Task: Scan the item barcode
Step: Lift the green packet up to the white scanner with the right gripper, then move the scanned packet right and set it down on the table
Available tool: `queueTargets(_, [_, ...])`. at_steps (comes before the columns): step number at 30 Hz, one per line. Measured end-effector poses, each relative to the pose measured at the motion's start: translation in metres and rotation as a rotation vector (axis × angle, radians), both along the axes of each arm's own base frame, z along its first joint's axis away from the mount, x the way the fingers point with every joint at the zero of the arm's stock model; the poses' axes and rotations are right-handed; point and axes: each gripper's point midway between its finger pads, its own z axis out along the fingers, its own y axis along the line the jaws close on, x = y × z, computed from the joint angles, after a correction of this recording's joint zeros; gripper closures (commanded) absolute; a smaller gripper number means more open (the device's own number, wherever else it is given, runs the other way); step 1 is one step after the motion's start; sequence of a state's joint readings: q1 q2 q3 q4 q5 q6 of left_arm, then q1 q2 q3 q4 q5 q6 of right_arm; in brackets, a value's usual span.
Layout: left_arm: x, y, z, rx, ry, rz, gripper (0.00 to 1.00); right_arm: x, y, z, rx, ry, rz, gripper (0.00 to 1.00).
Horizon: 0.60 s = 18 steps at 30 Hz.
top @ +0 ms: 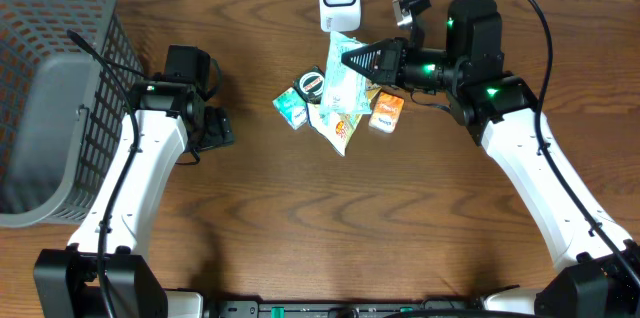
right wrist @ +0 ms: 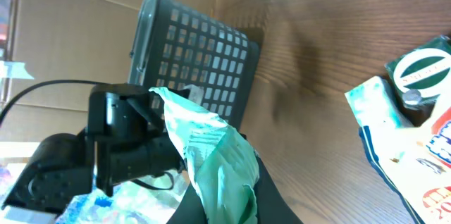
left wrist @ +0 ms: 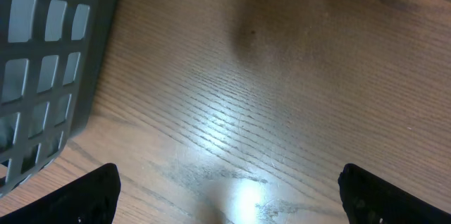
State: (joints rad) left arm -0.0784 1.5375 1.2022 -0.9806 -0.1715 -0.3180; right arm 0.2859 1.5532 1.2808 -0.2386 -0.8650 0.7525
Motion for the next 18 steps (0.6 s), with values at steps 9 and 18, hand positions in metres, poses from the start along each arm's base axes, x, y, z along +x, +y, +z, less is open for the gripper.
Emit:
queueTargets(9, [0.000, 0.000, 0.000, 0.000, -0.001, 0.000, 0.02, 0.000, -0.004, -0.009, -0.042, 0.003, -0.015, 0.99])
queueTargets(18, [0.000, 0.000, 0.000, 0.000, 0.000, 0.000, 0.02, 0.007, -0.112, -0.113, -0.723, 0.131, -0.402, 0.99])
